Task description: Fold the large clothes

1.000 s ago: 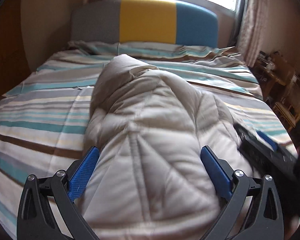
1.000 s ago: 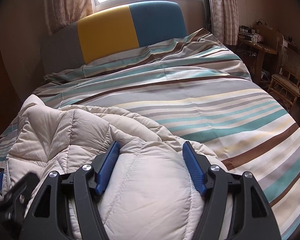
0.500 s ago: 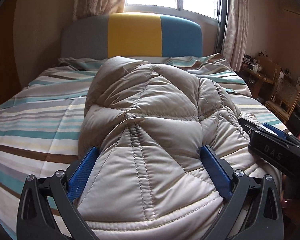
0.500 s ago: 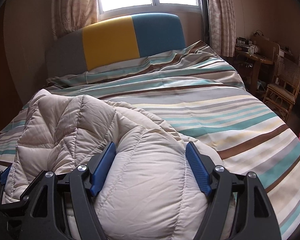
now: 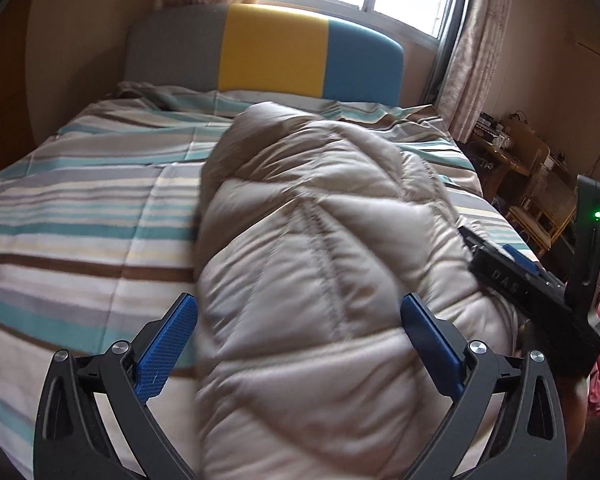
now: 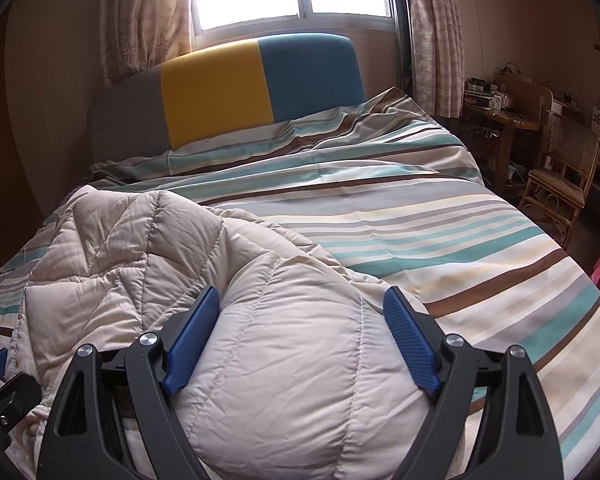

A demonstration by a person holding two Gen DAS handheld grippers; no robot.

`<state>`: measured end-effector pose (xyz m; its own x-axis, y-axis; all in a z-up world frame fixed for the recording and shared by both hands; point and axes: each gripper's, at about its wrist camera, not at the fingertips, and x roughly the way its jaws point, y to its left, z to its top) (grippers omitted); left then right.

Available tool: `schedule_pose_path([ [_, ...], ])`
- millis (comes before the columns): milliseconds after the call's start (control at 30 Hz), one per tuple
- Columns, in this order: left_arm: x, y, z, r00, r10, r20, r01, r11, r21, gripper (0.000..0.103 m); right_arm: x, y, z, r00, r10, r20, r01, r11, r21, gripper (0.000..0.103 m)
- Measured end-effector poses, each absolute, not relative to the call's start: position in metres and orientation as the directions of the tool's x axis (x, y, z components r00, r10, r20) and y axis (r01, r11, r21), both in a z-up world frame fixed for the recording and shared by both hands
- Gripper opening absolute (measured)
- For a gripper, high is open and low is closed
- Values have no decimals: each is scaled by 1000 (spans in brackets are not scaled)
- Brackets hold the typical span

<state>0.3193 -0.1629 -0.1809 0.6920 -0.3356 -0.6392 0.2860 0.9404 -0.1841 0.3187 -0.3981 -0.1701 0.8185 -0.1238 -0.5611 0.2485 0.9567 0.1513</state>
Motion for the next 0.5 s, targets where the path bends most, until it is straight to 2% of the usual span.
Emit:
schedule_pose_path([
  [133, 311, -144, -187, 677, -327, -659, 258, 944, -204, 100, 307, -394, -163, 819, -143, -555, 255, 958, 128, 96],
  [333, 305, -128, -190, 657, -336, -675, 259, 941, -216, 100, 290, -390, -153, 814, -102, -572, 211, 969, 127, 99],
  [500, 303, -123, -191, 621, -379, -686, 284, 925, -254, 100, 267, -394, -149, 807, -49, -589, 200, 960, 194, 100],
])
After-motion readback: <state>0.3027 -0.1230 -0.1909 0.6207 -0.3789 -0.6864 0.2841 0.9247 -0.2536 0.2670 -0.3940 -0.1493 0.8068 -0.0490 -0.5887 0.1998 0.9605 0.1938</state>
